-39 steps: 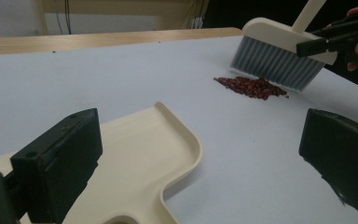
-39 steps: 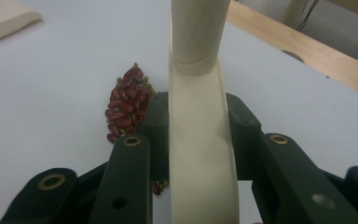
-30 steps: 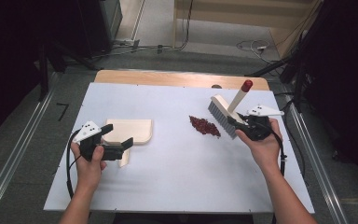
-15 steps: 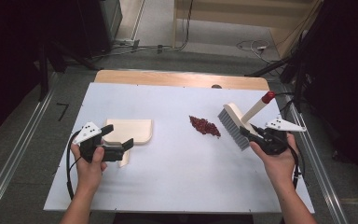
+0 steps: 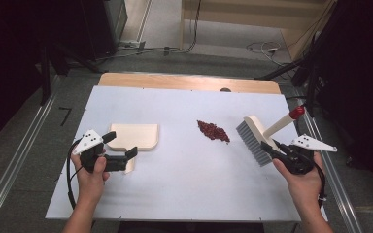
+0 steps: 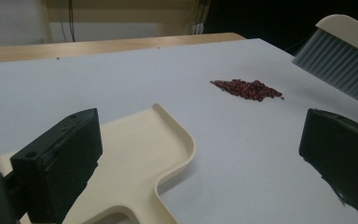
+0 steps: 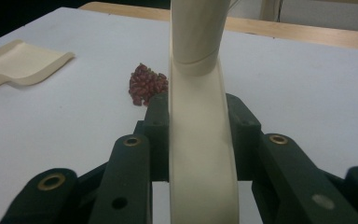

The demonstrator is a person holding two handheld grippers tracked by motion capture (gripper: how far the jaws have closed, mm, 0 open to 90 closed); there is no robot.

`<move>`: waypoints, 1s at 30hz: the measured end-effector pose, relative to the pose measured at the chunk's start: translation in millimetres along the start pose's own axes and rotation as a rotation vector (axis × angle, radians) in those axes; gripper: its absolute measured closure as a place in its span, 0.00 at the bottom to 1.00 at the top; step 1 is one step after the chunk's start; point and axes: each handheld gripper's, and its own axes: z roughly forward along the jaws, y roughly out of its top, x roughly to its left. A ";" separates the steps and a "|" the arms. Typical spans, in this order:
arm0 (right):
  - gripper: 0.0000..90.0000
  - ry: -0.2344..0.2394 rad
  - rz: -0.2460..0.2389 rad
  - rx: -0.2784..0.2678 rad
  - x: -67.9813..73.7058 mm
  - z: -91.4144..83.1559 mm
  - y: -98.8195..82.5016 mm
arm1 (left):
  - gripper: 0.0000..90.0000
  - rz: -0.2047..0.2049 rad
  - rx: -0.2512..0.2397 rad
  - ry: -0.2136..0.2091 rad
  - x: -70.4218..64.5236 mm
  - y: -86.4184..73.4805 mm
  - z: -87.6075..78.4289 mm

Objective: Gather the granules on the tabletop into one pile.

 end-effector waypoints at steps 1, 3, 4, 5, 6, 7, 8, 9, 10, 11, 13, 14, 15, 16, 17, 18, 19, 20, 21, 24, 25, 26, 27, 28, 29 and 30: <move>0.73 0.003 0.005 0.000 -0.5 -1.6 -1.5 | 0.00 0.002 -0.002 0.001 -0.6 -0.7 -1.5; 0.73 0.004 0.006 -0.002 -1.5 -4.4 -5.5 | 0.00 0.009 -0.001 0.002 -1.4 -2.6 -4.3; 0.73 0.008 0.005 -0.002 -2.3 -5.4 -7.6 | 0.00 0.012 -0.001 0.001 -1.8 -3.8 -5.6; 0.73 0.013 0.006 0.000 -3.1 -6.2 -9.4 | 0.00 0.015 0.000 0.003 -2.3 -5.0 -6.8; 0.73 0.013 0.008 0.002 -3.9 -6.9 -11.2 | 0.00 0.017 -0.002 0.004 -2.6 -6.2 -8.2; 0.73 0.014 0.015 0.005 -4.9 -7.7 -12.8 | 0.00 0.017 -0.003 0.005 -3.2 -7.3 -9.6; 0.73 0.021 0.022 0.006 -6.4 -8.2 -14.1 | 0.00 0.021 -0.005 0.008 -4.0 -8.5 -11.1; 0.73 0.024 0.033 0.006 -7.7 -8.8 -15.3 | 0.00 0.025 -0.005 0.007 -5.0 -9.7 -12.5; 0.73 0.022 0.042 0.005 -8.6 -9.3 -16.3 | 0.00 0.029 -0.006 0.007 -6.2 -10.9 -13.9; 0.73 0.022 0.046 0.004 -9.7 -9.8 -16.9 | 0.00 0.036 -0.005 0.007 -7.2 -12.1 -15.4; 0.73 0.021 0.054 0.003 -11.4 -10.5 -18.0 | 0.00 0.046 -0.004 0.005 -9.2 -14.4 -18.0; 0.73 0.024 0.060 -0.001 -12.3 -10.5 -18.7 | 0.00 0.052 -0.004 0.005 -9.9 -15.5 -18.9; 0.73 0.026 0.068 0.000 -13.6 -10.4 -19.3 | 0.00 0.055 -0.007 0.008 -10.4 -16.4 -19.5; 0.73 0.028 0.081 0.004 -14.6 -10.1 -19.8 | 0.00 0.057 -0.008 0.007 -10.2 -17.0 -20.0; 0.73 0.030 0.089 0.007 -15.2 -9.6 -20.4 | 0.00 0.052 -0.011 0.008 -9.9 -17.3 -19.5; 0.73 0.031 0.092 0.009 -15.8 -8.7 -21.0 | 0.00 0.044 -0.015 0.006 -9.5 -17.7 -18.8; 0.73 0.031 0.094 0.016 -15.9 -8.1 -21.3 | 0.00 0.039 -0.017 0.004 -9.1 -18.0 -18.1; 0.73 0.031 0.093 0.021 -15.8 -7.1 -21.7 | 0.00 0.040 -0.014 0.003 -8.8 -18.2 -17.5; 0.73 0.031 0.091 0.026 -15.7 -6.4 -22.1 | 0.00 0.041 -0.009 0.006 -9.0 -18.3 -17.0; 0.73 0.029 0.086 0.030 -15.5 -5.2 -22.8 | 0.00 0.039 -0.007 0.006 -8.6 -18.6 -16.6; 0.73 0.029 0.086 0.030 -15.6 -5.2 -22.9 | 0.00 0.039 -0.009 0.006 -8.1 -18.8 -16.5; 0.73 0.027 0.087 0.029 -15.7 -5.3 -22.9 | 0.00 0.036 -0.009 0.005 -7.3 -19.0 -16.4; 0.73 0.026 0.088 0.029 -16.1 -5.4 -22.9 | 0.00 0.034 -0.005 0.007 -6.8 -19.0 -16.4; 0.73 0.023 0.090 0.027 -16.5 -5.4 -23.0 | 0.00 0.033 -0.005 0.008 -6.3 -19.1 -16.3; 0.73 0.022 0.092 0.028 -16.9 -5.6 -23.0 | 0.00 0.034 -0.004 0.010 -5.8 -19.1 -16.2; 0.73 0.021 0.093 0.028 -17.4 -5.7 -23.2 | 0.00 0.032 -0.005 0.009 -5.4 -19.1 -15.9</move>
